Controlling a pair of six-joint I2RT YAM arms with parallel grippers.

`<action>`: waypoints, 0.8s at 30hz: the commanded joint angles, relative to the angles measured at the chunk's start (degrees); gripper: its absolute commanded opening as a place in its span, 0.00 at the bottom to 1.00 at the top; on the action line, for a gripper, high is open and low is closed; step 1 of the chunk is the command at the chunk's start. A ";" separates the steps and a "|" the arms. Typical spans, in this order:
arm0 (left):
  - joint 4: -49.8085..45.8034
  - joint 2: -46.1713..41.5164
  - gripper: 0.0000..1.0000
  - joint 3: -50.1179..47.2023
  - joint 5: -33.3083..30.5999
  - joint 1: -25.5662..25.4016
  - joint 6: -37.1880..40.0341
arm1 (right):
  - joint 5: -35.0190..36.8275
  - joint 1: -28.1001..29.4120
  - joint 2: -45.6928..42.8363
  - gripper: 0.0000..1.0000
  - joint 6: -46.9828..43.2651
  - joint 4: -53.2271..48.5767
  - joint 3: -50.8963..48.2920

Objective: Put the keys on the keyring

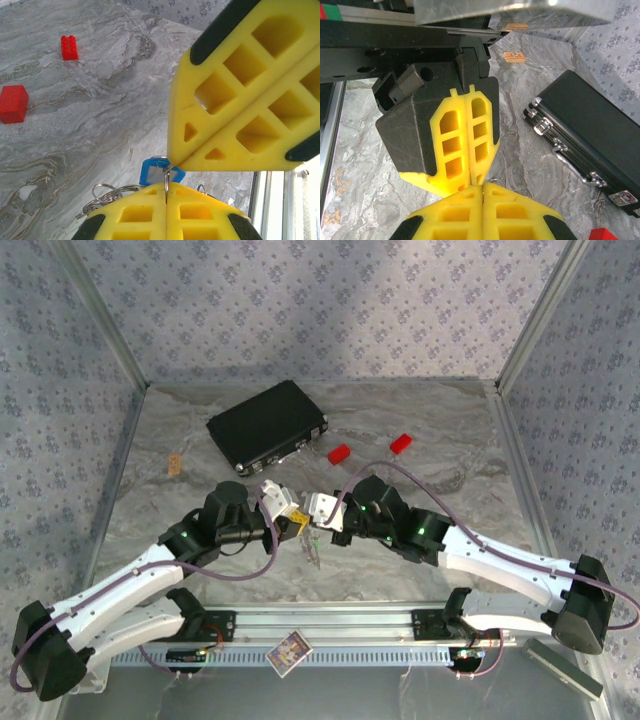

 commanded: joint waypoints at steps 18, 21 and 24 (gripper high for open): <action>2.99 -0.76 0.00 0.46 1.29 -0.34 0.80 | -4.06 0.41 0.60 0.00 0.44 -3.58 0.22; 2.89 -0.66 0.00 0.44 1.31 -0.38 0.85 | -3.63 0.32 0.25 0.00 0.48 -3.62 0.16; 2.81 -0.58 0.00 0.29 1.19 -0.38 0.97 | -0.49 -0.21 -0.56 0.00 1.06 -2.34 -0.29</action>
